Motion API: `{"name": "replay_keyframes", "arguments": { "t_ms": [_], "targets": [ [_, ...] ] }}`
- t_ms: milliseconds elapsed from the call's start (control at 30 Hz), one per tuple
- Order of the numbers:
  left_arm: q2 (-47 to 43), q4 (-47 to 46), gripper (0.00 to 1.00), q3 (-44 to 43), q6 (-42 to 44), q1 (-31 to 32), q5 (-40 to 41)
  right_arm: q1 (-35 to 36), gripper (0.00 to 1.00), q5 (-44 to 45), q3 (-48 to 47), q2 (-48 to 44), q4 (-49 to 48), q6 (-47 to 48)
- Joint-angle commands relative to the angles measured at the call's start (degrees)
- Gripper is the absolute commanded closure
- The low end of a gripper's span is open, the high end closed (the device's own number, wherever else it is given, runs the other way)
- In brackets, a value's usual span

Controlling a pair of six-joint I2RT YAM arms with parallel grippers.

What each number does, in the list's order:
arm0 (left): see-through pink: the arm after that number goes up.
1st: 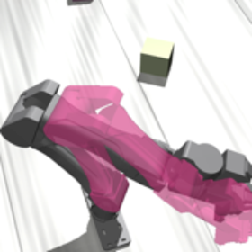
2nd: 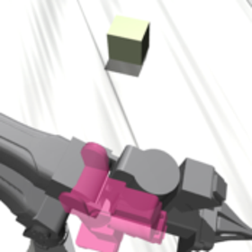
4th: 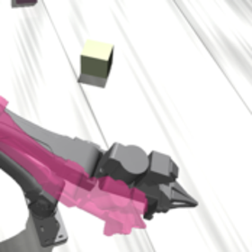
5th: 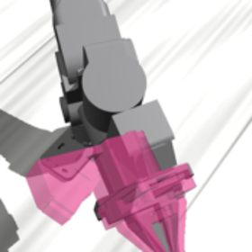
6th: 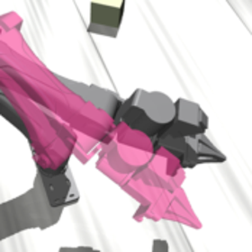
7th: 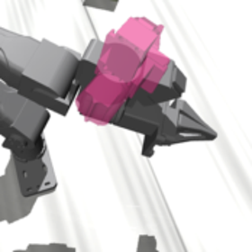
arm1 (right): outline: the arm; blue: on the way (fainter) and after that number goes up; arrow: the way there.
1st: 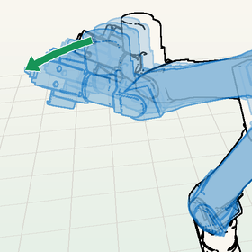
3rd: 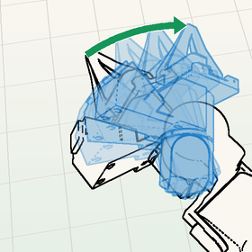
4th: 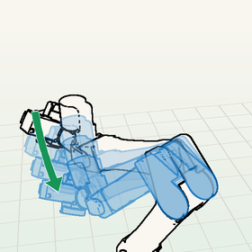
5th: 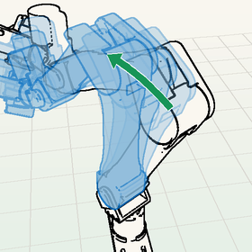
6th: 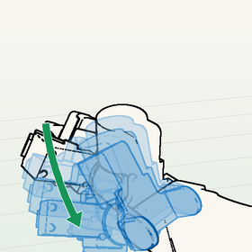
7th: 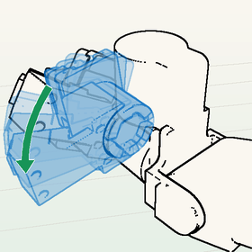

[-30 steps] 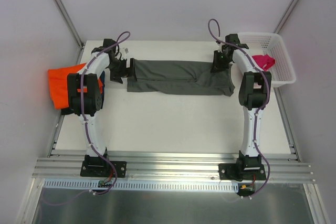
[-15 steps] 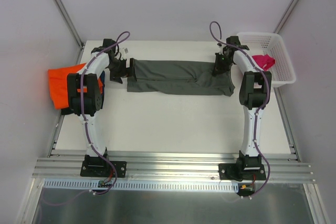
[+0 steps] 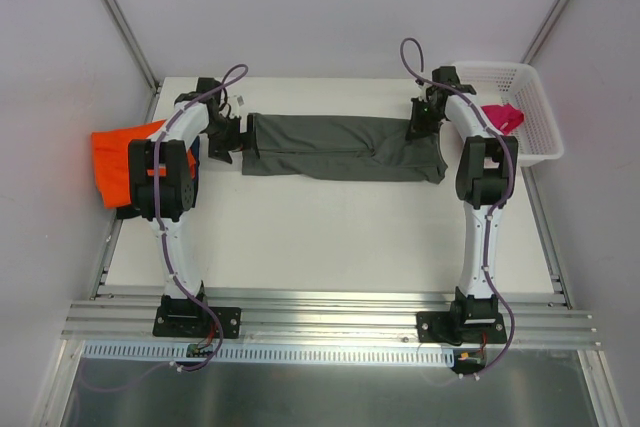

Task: Fold and stack the t-shirts
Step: Fold the other side of the tshirt into a rectangle

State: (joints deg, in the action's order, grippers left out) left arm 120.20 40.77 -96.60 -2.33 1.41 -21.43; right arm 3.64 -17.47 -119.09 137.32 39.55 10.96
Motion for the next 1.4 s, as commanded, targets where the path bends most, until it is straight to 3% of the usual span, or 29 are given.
{"name": "replay_keyframes", "arguments": {
  "t_ms": [0,33,167,333,600,633,667,700,733,767,800,867,1067,1167,1200,1233,1267,1333,1367],
  "targets": [
    [-2.9,0.4,0.10,0.8,0.4,-0.4,2.0,-0.7,0.99,1.9,-2.8,-4.0,-0.4,0.3],
    [-2.5,0.4,0.10,0.8,0.3,-0.4,1.9,-0.8,0.99,2.1,-2.8,-4.0,-0.5,0.5],
    [-0.3,0.4,0.12,-0.2,0.1,-0.3,1.0,-0.8,0.63,3.0,-2.9,-3.4,-0.7,0.4],
    [3.3,0.4,0.18,-4.1,1.2,-0.2,0.4,-0.4,0.57,2.4,-1.8,-2.2,-0.3,0.3],
    [7.7,0.3,0.28,-8.1,1.7,0.3,-0.9,0.9,0.61,0.2,-1.4,-1.1,0.2,0.5],
    [7.8,0.3,0.34,-8.2,1.7,0.3,-1.4,0.9,0.62,0.1,-1.4,-1.1,0.2,0.6],
    [7.7,0.4,0.39,-7.9,1.6,0.3,-1.5,0.9,0.68,0.1,-1.2,-1.2,0.1,0.5],
    [7.3,0.4,0.48,-7.7,1.5,0.3,-1.7,0.8,0.80,0.0,-1.1,-1.2,0.0,0.6],
    [7.3,0.3,0.48,-7.6,1.4,0.3,-1.9,0.8,0.80,-0.1,-1.1,-1.3,0.0,0.6],
    [6.8,0.4,0.54,-7.1,1.4,0.4,-1.9,0.8,0.93,0.1,-1.0,-1.3,-0.1,0.6],
    [6.6,0.3,0.55,-7.0,1.3,0.3,-1.8,0.9,0.95,0.1,-1.0,-1.4,-0.1,0.5],
    [5.8,0.4,0.55,-6.3,1.2,0.3,-1.7,1.0,0.95,0.3,-1.1,-1.4,-0.1,0.5],
    [3.1,0.4,0.55,-4.0,0.5,0.3,-1.9,1.2,0.83,1.1,-1.0,-1.4,0.0,0.4],
    [1.9,0.4,0.57,-2.8,0.4,0.3,-1.5,1.3,0.85,0.5,-1.1,-1.3,0.0,0.6],
    [1.6,0.4,0.60,-2.5,0.5,0.3,-1.6,1.2,0.86,0.3,-1.1,-1.3,0.1,0.7],
    [1.2,0.4,0.71,-2.4,0.4,0.3,-1.4,1.2,0.87,0.2,-1.1,-1.3,0.0,0.8],
    [0.9,0.4,0.73,-2.0,0.4,0.3,-1.4,1.2,0.88,0.0,-1.1,-1.3,0.0,0.8],
    [0.3,0.4,0.73,-1.7,0.4,0.3,-1.0,1.2,0.99,-0.3,-1.1,-1.4,-0.1,1.0],
    [0.1,0.4,0.73,-1.6,0.4,0.3,-0.8,1.2,0.99,-0.5,-0.9,-1.5,-0.2,1.0]
  ]
}}
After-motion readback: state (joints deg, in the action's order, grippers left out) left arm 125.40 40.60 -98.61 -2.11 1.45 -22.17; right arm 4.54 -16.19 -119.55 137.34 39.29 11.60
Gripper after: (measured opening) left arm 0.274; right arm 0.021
